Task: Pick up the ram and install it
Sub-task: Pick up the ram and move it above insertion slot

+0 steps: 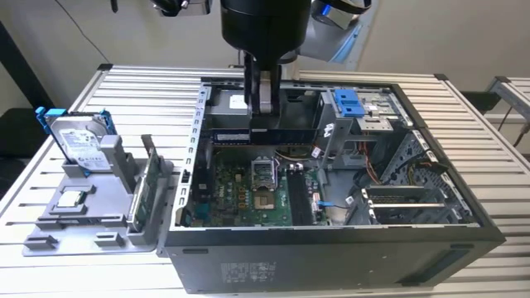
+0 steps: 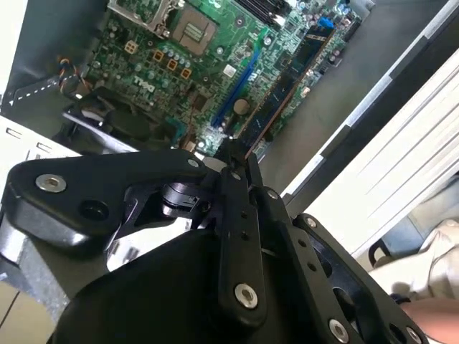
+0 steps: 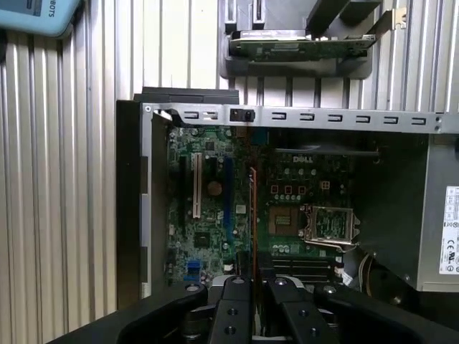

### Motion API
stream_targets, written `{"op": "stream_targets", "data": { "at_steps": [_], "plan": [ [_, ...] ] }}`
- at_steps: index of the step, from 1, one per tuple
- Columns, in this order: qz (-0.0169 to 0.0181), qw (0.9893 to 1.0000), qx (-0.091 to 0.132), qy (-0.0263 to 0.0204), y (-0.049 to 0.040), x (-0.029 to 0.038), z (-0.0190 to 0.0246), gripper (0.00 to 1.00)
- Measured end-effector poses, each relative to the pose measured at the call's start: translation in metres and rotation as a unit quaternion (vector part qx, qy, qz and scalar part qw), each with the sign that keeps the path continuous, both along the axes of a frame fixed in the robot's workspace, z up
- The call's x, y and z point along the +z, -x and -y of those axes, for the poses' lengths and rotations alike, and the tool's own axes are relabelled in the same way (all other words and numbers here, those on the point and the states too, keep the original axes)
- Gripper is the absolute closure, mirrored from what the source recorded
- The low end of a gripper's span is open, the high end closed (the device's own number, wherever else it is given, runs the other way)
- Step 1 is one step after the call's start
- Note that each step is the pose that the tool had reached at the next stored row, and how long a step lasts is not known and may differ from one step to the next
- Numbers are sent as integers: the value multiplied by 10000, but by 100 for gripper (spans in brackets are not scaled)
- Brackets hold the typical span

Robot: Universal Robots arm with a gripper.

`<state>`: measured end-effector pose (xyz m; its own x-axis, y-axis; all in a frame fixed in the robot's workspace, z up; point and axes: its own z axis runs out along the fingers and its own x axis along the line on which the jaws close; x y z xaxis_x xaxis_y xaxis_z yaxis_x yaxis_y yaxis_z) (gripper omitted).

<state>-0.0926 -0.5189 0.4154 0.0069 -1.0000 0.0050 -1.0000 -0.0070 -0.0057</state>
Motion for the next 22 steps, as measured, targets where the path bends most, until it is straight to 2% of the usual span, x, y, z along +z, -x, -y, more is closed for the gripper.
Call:
{"op": "stream_targets", "data": {
  "at_steps": [22],
  "plan": [
    [0, 10000, 0, -87, -346, 0, -129, 86]
  ]
}}
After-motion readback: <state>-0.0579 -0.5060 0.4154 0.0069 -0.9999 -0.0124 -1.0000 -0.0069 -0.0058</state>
